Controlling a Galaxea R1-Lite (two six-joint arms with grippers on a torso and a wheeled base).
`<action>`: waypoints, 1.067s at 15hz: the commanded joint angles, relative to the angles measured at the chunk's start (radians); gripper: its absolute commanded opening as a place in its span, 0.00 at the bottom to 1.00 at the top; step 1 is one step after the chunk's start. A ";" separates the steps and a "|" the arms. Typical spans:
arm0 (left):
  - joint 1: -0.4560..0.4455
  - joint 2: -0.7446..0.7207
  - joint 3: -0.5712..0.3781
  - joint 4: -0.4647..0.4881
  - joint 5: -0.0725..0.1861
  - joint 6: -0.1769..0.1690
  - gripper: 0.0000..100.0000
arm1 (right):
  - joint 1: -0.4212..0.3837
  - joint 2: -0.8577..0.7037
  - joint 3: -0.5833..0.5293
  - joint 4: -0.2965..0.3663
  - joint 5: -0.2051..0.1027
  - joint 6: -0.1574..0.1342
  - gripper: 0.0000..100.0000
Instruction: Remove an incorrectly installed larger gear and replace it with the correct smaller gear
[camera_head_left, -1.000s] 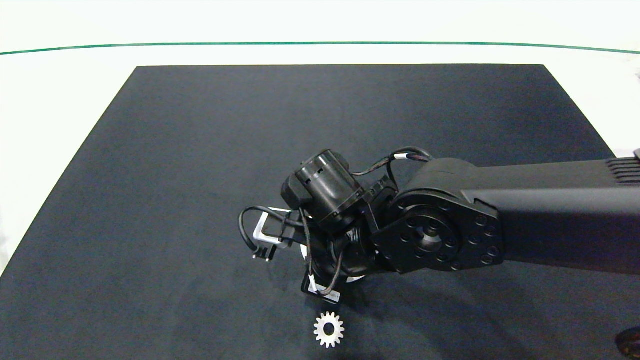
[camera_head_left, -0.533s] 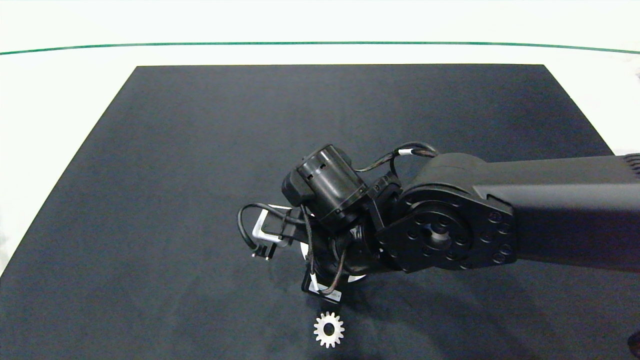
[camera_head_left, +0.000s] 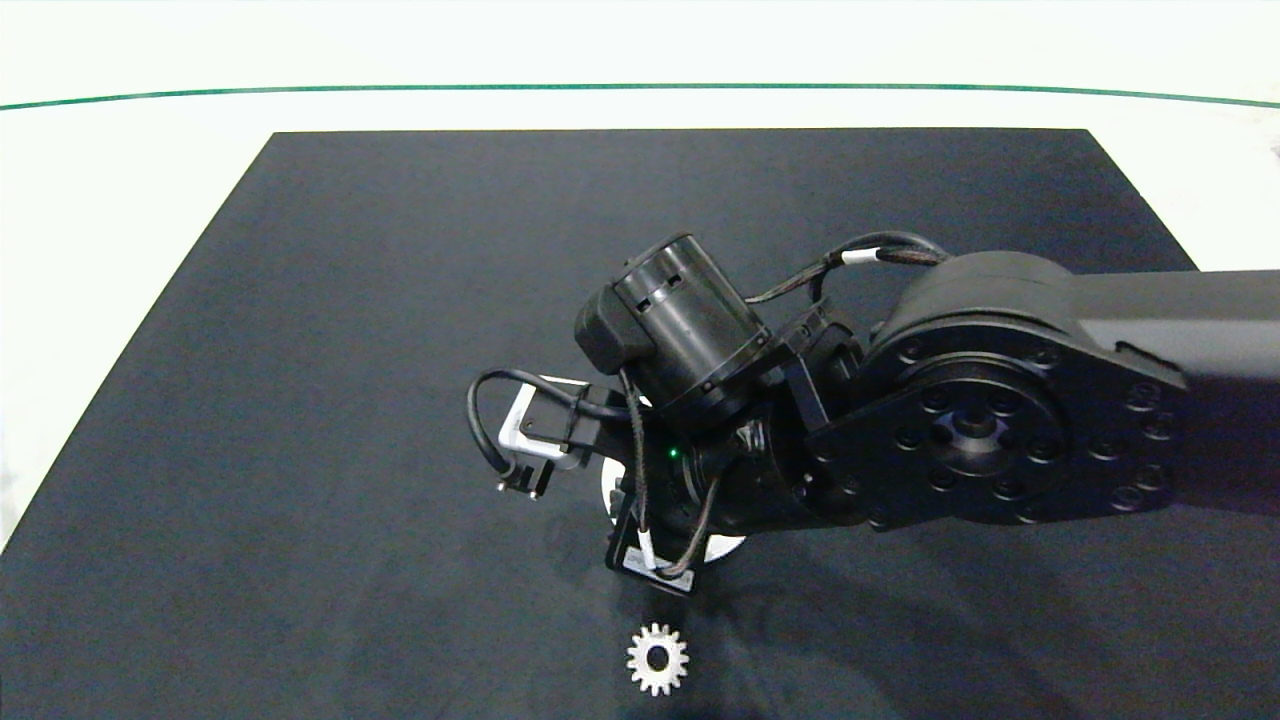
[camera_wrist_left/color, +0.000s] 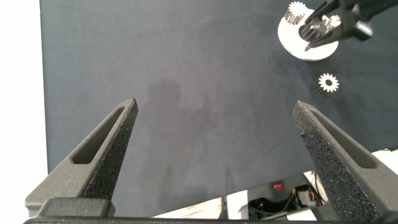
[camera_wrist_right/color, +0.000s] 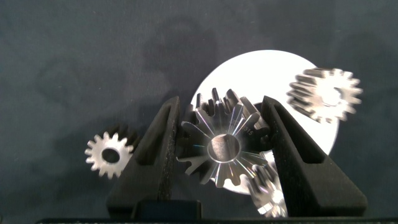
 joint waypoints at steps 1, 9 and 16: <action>0.001 0.002 0.002 0.005 0.000 0.002 1.00 | -0.023 -0.081 0.010 0.016 -0.018 -0.002 0.34; 0.006 0.008 0.016 0.006 -0.001 0.005 1.00 | -0.235 -0.249 0.093 0.121 -0.036 0.198 0.34; 0.011 0.005 0.046 0.005 0.002 0.009 1.00 | -0.488 -0.322 0.328 -0.066 -0.047 0.282 0.34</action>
